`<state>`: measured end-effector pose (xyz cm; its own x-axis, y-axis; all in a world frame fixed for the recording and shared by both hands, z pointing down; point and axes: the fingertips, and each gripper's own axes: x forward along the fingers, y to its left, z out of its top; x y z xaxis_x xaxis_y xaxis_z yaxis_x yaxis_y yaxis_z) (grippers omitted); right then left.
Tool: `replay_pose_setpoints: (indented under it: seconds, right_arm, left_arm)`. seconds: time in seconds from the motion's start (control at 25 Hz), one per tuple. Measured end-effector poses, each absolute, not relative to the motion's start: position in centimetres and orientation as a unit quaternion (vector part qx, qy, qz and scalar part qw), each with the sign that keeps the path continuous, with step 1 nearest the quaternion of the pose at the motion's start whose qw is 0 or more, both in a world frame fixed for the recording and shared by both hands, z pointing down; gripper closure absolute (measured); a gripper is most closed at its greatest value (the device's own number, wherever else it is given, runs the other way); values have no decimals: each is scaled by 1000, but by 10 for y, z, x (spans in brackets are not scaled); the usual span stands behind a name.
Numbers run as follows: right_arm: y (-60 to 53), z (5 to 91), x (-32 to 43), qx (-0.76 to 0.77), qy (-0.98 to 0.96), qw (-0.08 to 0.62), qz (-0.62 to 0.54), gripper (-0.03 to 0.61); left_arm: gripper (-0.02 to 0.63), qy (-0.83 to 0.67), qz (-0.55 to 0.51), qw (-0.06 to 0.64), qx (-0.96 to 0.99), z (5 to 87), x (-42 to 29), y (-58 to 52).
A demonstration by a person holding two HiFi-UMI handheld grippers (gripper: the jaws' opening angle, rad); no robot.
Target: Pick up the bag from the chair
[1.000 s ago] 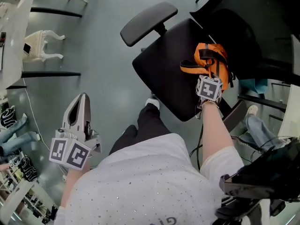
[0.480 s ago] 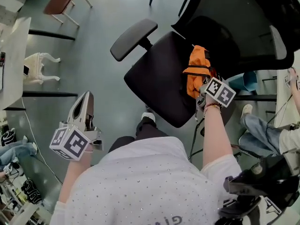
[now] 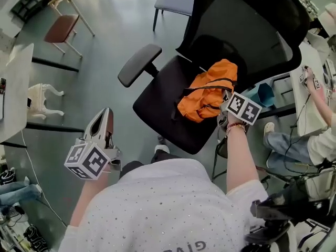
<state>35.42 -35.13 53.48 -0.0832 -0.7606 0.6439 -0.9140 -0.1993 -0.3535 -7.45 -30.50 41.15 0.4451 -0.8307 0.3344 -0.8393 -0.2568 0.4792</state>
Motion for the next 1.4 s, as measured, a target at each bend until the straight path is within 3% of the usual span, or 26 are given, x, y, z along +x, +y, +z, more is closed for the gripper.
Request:
replay_pose_setpoints:
  seconds: [0.76, 1.04, 1.4]
  right_arm:
    - [-291, 371, 261, 636, -708, 17, 305, 574]
    - [-229, 304, 202, 638, -727, -11, 252, 574]
    - [-126, 244, 117, 651, -728, -87, 198, 574]
  left_arm:
    - [607, -445, -69, 273, 850, 322, -48, -283]
    - [607, -394, -53, 207, 894, 284, -73, -230]
    - [607, -315, -73, 224, 919, 266, -140, -147]
